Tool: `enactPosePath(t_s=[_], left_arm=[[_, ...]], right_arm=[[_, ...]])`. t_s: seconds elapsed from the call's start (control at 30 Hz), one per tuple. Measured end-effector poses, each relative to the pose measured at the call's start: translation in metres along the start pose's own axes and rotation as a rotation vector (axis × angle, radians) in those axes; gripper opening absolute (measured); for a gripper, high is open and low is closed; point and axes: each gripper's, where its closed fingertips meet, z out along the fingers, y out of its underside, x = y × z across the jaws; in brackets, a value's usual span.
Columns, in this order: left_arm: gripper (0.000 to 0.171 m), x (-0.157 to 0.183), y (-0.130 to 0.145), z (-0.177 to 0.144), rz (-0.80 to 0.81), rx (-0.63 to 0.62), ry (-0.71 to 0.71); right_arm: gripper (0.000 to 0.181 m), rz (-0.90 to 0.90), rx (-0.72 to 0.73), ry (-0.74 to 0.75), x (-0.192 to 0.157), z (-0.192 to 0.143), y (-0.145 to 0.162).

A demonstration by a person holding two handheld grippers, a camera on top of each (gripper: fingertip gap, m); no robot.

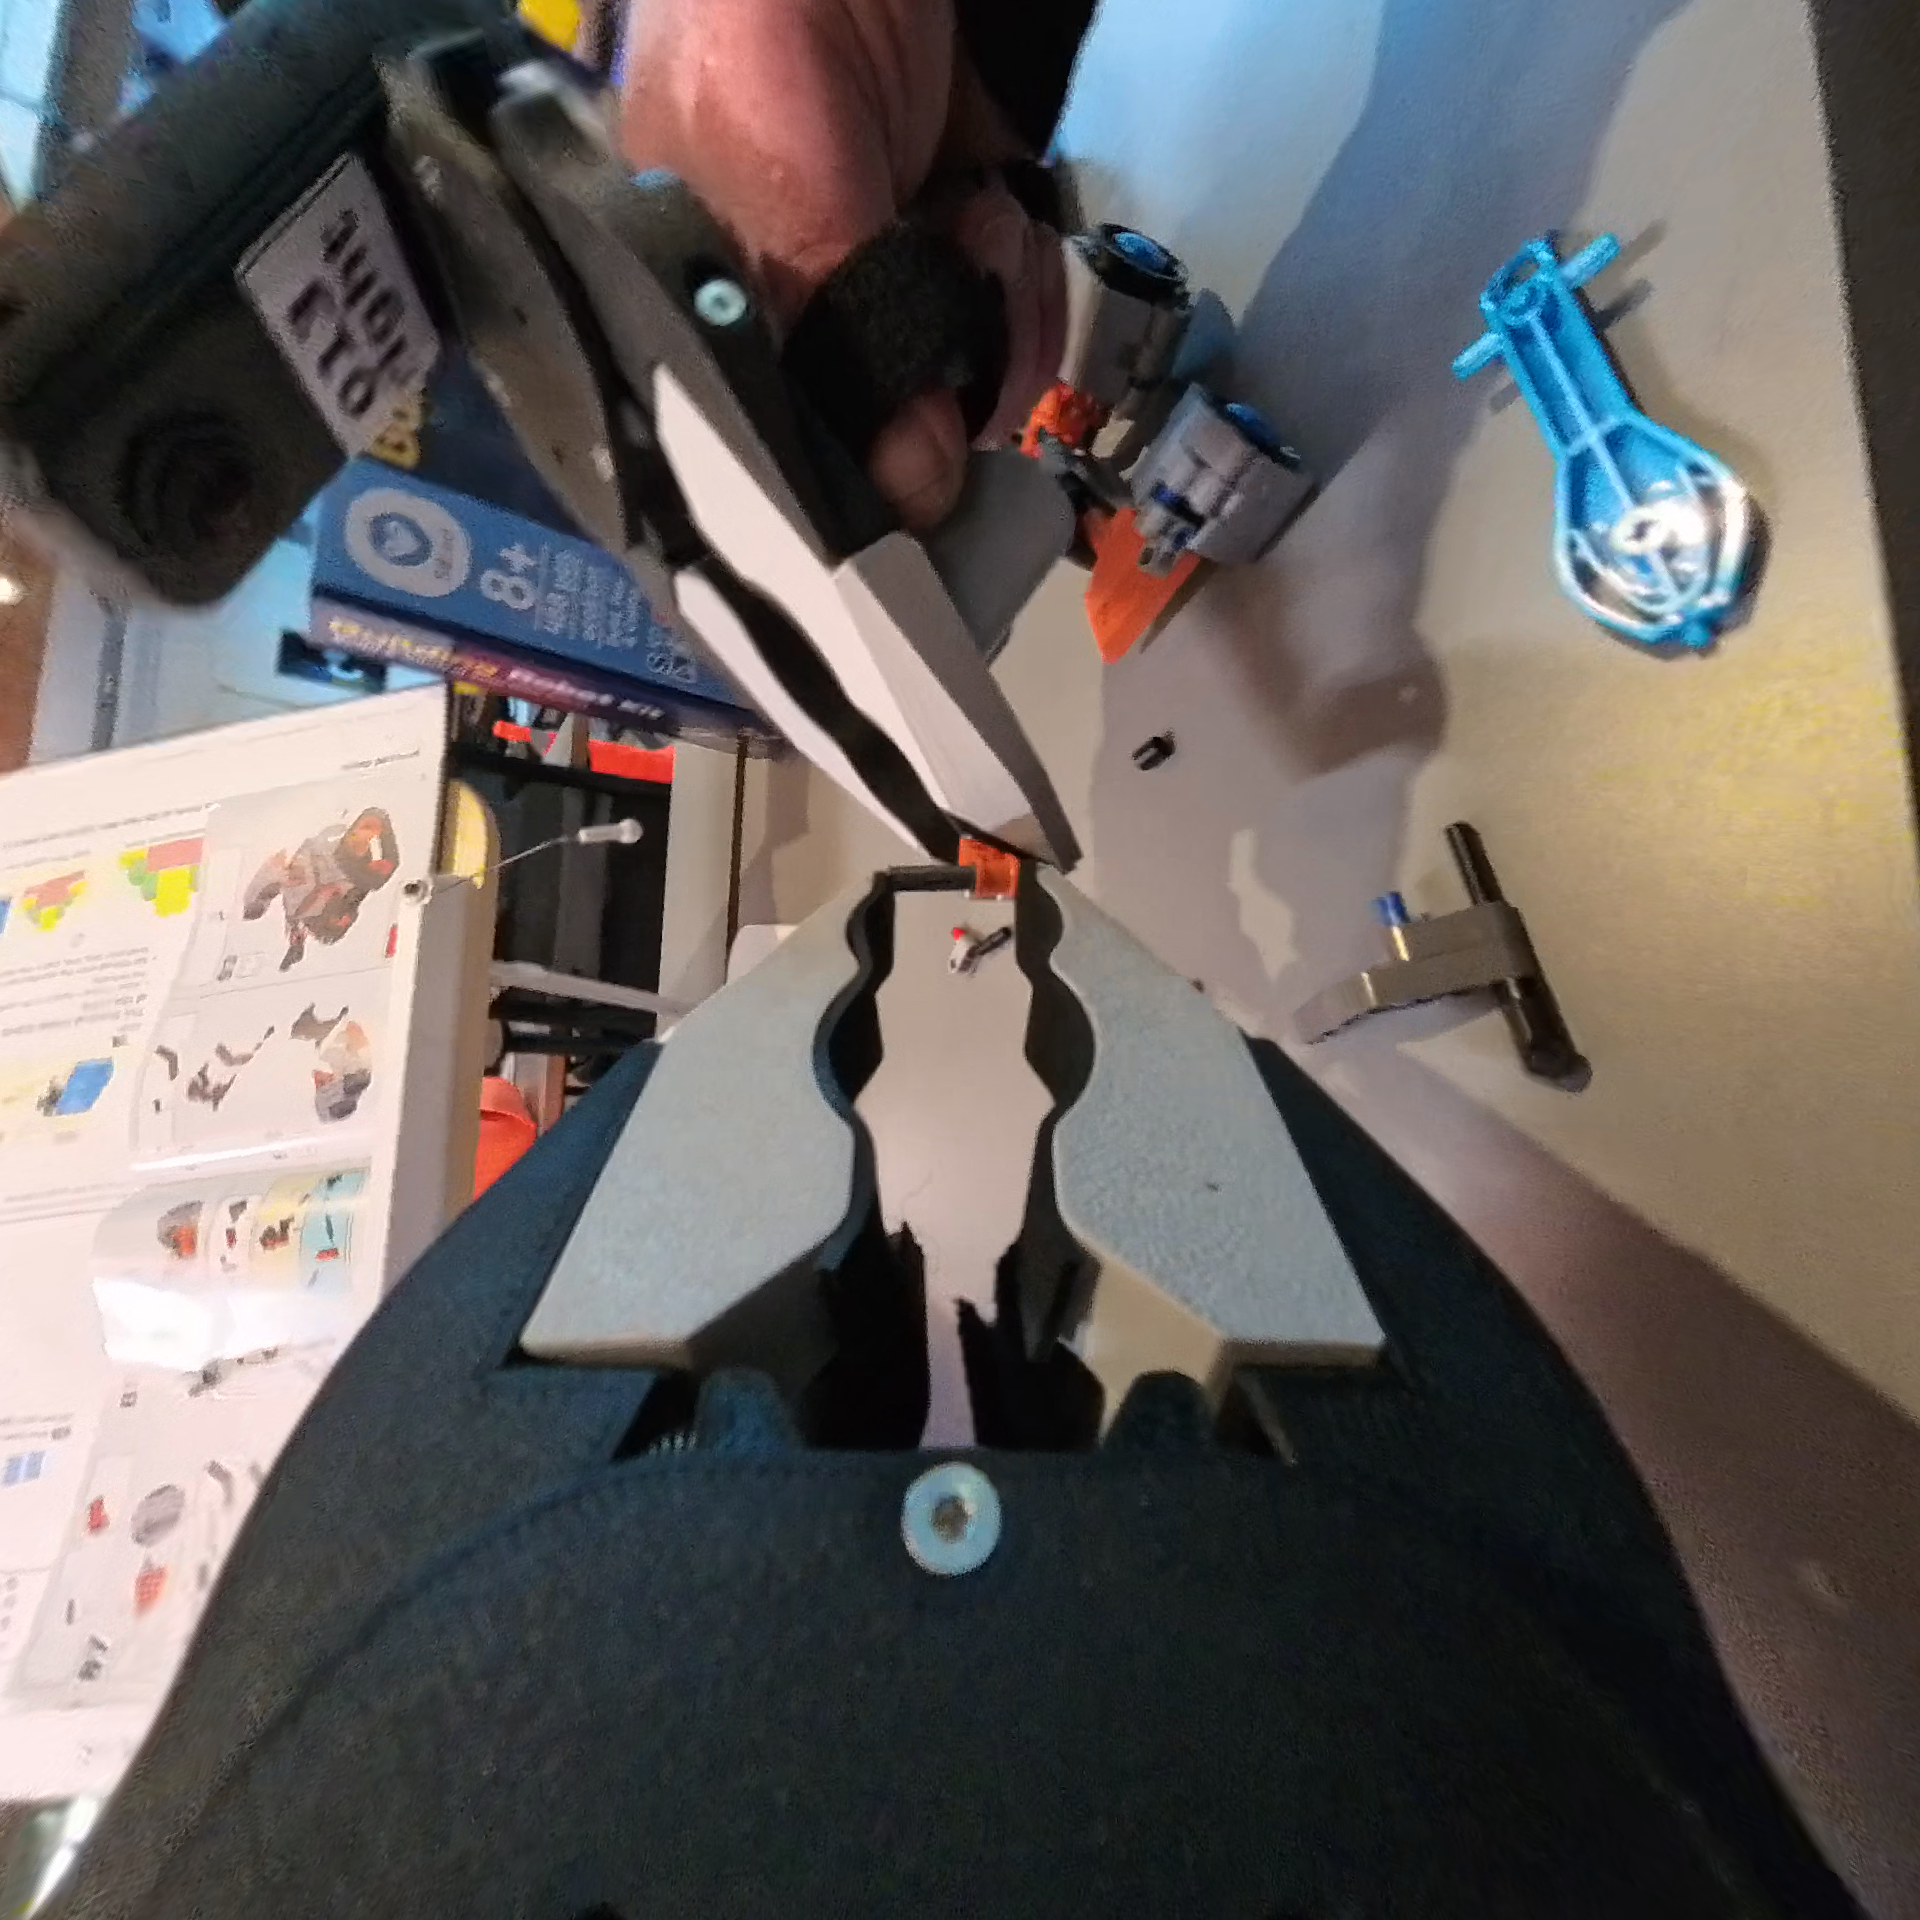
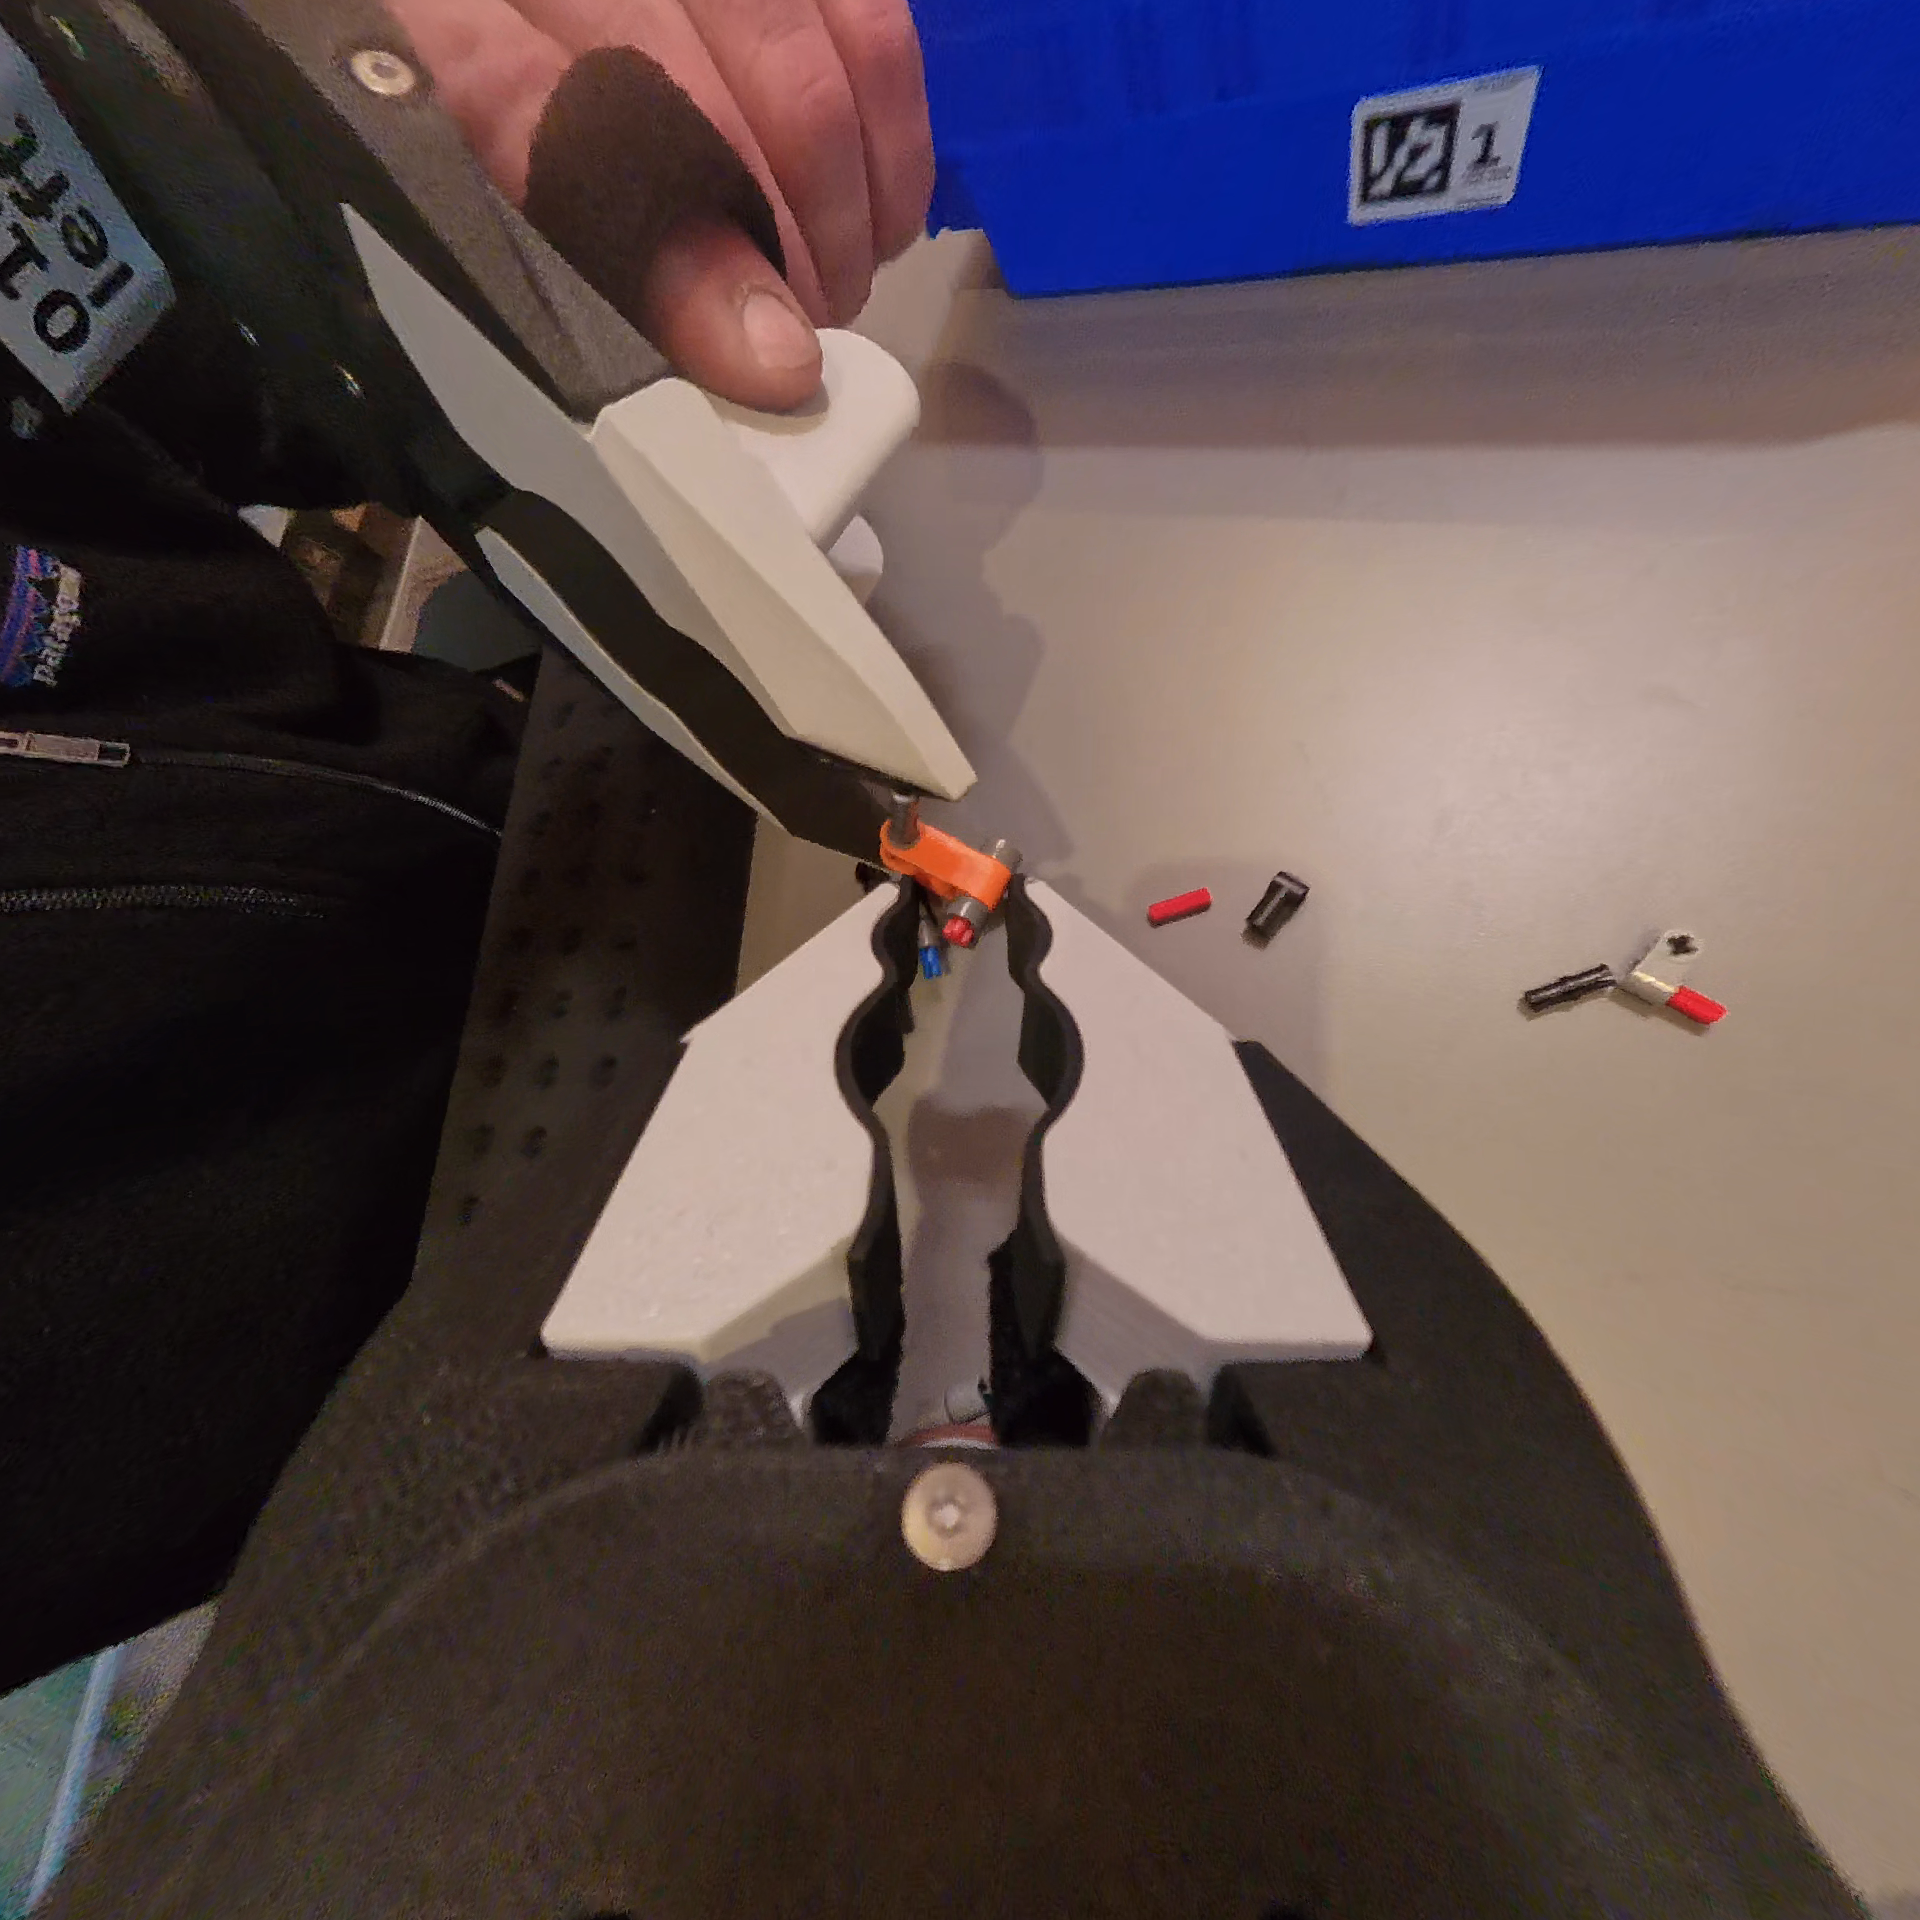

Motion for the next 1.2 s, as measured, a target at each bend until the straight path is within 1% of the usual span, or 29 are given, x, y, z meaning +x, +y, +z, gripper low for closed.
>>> enactPosePath(t_s=[0.13,0.2,0.27,0.37,0.47,0.57,0.6,0.67,0.7,0.73,0.8,0.93,1.03,1.07,1.13,1.2], left_arm=[[0.022,-0.021,0.004,-0.008,-0.257,0.085,-0.037],[0.022,-0.029,0.007,-0.010,-0.370,0.122,-0.058],[0.022,-0.033,0.008,-0.011,-0.434,0.158,-0.068],[0.022,-0.034,0.005,-0.012,-0.511,0.216,-0.049],[0.022,-0.039,0.008,-0.013,-0.572,0.240,-0.058],[0.022,-0.045,0.008,-0.015,-0.659,0.292,-0.059],[0.022,-0.045,0.008,-0.015,-0.683,0.305,-0.050],[0.022,-0.047,0.007,-0.016,-0.734,0.349,-0.034],[0.022,-0.048,0.007,-0.016,-0.753,0.361,-0.032],[0.022,-0.049,0.007,-0.016,-0.763,0.369,-0.026],[0.022,-0.050,0.008,-0.017,-0.784,0.388,-0.022],[0.022,-0.049,0.010,-0.014,-0.798,0.393,-0.016],[0.022,-0.047,0.015,-0.011,-0.776,0.364,-0.025],[0.022,-0.049,0.017,-0.010,-0.745,0.339,-0.062],[0.024,-0.050,0.023,-0.009,-0.631,0.261,-0.145],[0.032,-0.050,0.026,-0.007,-0.501,0.180,-0.218]], right_arm=[[0.017,-0.059,0.095,0.025,-0.001,-0.011,-0.017],[0.015,-0.096,0.123,0.058,0.000,-0.017,-0.023],[0.014,-0.133,0.142,0.099,0.002,-0.021,-0.028],[0.020,-0.162,0.172,0.134,0.003,-0.022,-0.034],[0.030,-0.183,0.180,0.150,0.004,-0.020,-0.036],[0.037,-0.193,0.196,0.153,0.003,-0.019,-0.039],[0.037,-0.201,0.210,0.158,0.003,-0.020,-0.041],[0.026,-0.222,0.232,0.177,0.003,-0.021,-0.045],[0.024,-0.224,0.240,0.180,0.003,-0.021,-0.046],[0.023,-0.224,0.245,0.189,0.004,-0.022,-0.047],[0.015,-0.231,0.255,0.207,0.006,-0.023,-0.048],[0.014,-0.228,0.251,0.225,0.009,-0.024,-0.047],[0.014,-0.214,0.232,0.253,0.014,-0.024,-0.046],[0.014,-0.210,0.235,0.261,0.015,-0.025,-0.046],[0.014,-0.190,0.224,0.277,0.018,-0.027,-0.045],[0.013,-0.171,0.218,0.300,0.023,-0.029,-0.044]])
